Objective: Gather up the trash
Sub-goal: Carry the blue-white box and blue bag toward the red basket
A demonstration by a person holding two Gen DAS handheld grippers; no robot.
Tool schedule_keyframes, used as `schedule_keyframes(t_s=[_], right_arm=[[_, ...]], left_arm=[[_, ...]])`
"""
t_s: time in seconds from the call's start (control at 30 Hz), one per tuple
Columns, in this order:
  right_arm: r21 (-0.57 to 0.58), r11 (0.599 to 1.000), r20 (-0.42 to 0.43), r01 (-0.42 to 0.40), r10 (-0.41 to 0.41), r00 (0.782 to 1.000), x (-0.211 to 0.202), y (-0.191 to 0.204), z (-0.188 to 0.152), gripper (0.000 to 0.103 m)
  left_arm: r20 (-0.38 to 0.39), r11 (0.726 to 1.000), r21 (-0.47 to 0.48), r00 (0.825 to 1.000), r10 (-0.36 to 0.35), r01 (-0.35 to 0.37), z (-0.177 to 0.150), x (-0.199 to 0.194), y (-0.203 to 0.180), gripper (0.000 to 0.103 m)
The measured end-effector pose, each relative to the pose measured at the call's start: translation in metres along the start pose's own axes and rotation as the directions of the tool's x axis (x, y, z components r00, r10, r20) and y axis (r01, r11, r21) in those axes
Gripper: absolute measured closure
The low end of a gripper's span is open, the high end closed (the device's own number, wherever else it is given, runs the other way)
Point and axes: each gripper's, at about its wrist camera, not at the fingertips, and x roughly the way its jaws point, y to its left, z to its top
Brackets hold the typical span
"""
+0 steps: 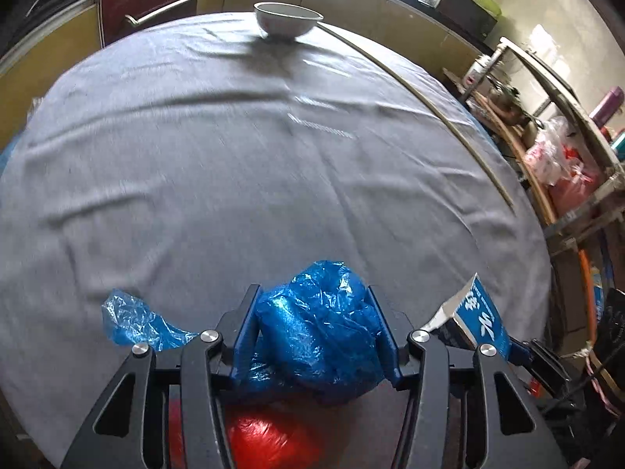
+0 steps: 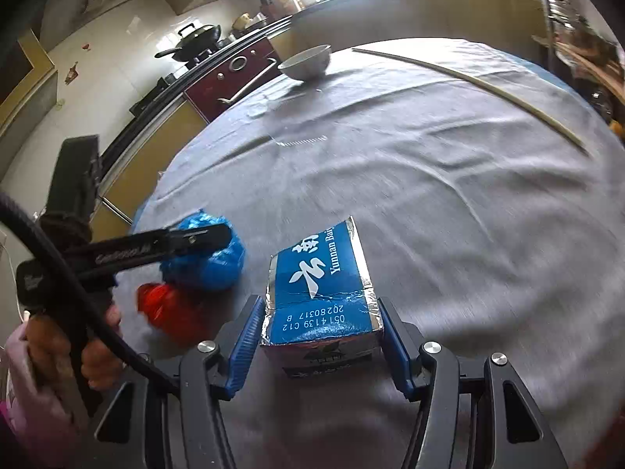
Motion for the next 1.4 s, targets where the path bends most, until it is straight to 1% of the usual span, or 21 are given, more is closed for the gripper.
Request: schedule_keyframes(t_s=[0.1,0.17,0.2,0.23,0.3,0.4,0.5,0.57,0.63,0.73,0.8,0.9,1.0,1.07,1.2,1.27,1.33,1.4], right_arm=[[0.033,0.999,0.002,0.026,-0.026,1.000,-0.015,-0.011,-0.017,0.042],[0.051,0.998,-0.007,0.044,-0.044,0.999,-0.018,-0.017,-0.025,0.042],[0.068,0.997,-0.004,0.026,-0.025,1.000,-0.020,-0.021,-0.028,0.041],[0.081,0.997,-0.005,0.021,-0.020,1.000,-0.021,-0.022,-0.029,0.041],[0.083,0.996,-0.004,0.026,-0.026,1.000,-0.023,-0.023,-0.030,0.041],[0.066,0.997,-0.008,0.044,-0.044,0.999,-0.020,-0.018,-0.026,0.041],[0.047,0.997,-0.025,0.055,-0.054,0.998,-0.015,-0.012,-0.026,0.041],[0.025,0.998,-0.017,0.061,-0.061,0.998,-0.011,-0.009,-0.026,0.041],[-0.004,0.997,-0.004,0.072,-0.072,0.997,-0.011,-0.006,-0.028,0.041],[0.008,0.997,0.016,0.077,-0.077,0.997,-0.017,-0.006,-0.031,0.042],[0.012,0.997,0.034,0.078,-0.078,0.996,-0.024,-0.007,-0.033,0.042],[0.028,0.997,0.075,0.066,-0.068,0.995,-0.042,-0.008,-0.035,0.042],[0.042,0.998,0.122,0.045,-0.050,0.991,-0.063,-0.009,-0.036,0.042],[0.044,0.998,0.157,0.036,-0.043,0.987,-0.077,-0.006,-0.035,0.042],[0.043,0.999,0.227,0.016,-0.025,0.974,-0.110,0.000,-0.038,0.042],[0.042,0.999,0.254,0.007,-0.017,0.967,-0.125,0.003,-0.040,0.042],[0.039,0.999,0.281,0.000,-0.011,0.960,-0.140,0.007,-0.043,0.042],[0.036,0.999,0.304,-0.004,-0.008,0.953,-0.154,0.009,-0.046,0.042]], left_arm=[[-0.002,0.999,-0.001,0.999,-0.035,0.035,-0.012,-0.006,-0.009,0.049],[0.004,0.999,-0.007,0.999,-0.048,0.048,-0.012,-0.010,-0.011,0.048],[0.005,0.998,-0.005,0.998,-0.058,0.058,-0.011,-0.011,-0.011,0.047],[0.004,0.999,0.001,0.999,-0.054,0.054,-0.011,-0.012,-0.010,0.047],[0.000,1.000,0.010,1.000,-0.025,0.025,-0.011,-0.014,-0.009,0.045],[-0.018,0.999,0.017,0.999,-0.032,0.032,-0.015,-0.016,-0.010,0.042],[-0.018,0.999,0.015,0.999,-0.028,0.029,-0.018,-0.016,-0.011,0.041],[-0.015,1.000,0.021,1.000,-0.021,0.021,-0.020,-0.014,-0.012,0.041],[-0.005,1.000,0.029,1.000,0.001,-0.001,-0.022,-0.013,-0.012,0.042],[0.013,0.999,0.048,1.000,0.010,-0.010,-0.024,-0.016,-0.015,0.050],[0.034,0.999,0.051,0.999,0.015,-0.017,-0.024,-0.023,-0.018,0.051],[0.097,0.998,0.056,0.995,0.010,-0.015,-0.023,-0.044,-0.024,0.052],[0.173,0.997,0.076,0.985,0.019,-0.033,-0.022,-0.070,-0.033,0.052],[0.231,0.995,0.092,0.972,0.027,-0.050,-0.023,-0.092,-0.040,0.052],[0.325,0.990,0.118,0.945,0.040,-0.082,-0.032,-0.130,-0.051,0.052],[0.357,0.987,0.121,0.933,0.053,-0.102,-0.037,-0.145,-0.055,0.052],[0.401,0.984,0.126,0.914,0.062,-0.122,-0.045,-0.162,-0.060,0.052],[0.424,0.982,0.130,0.903,0.068,-0.135,-0.053,-0.173,-0.065,0.052]])
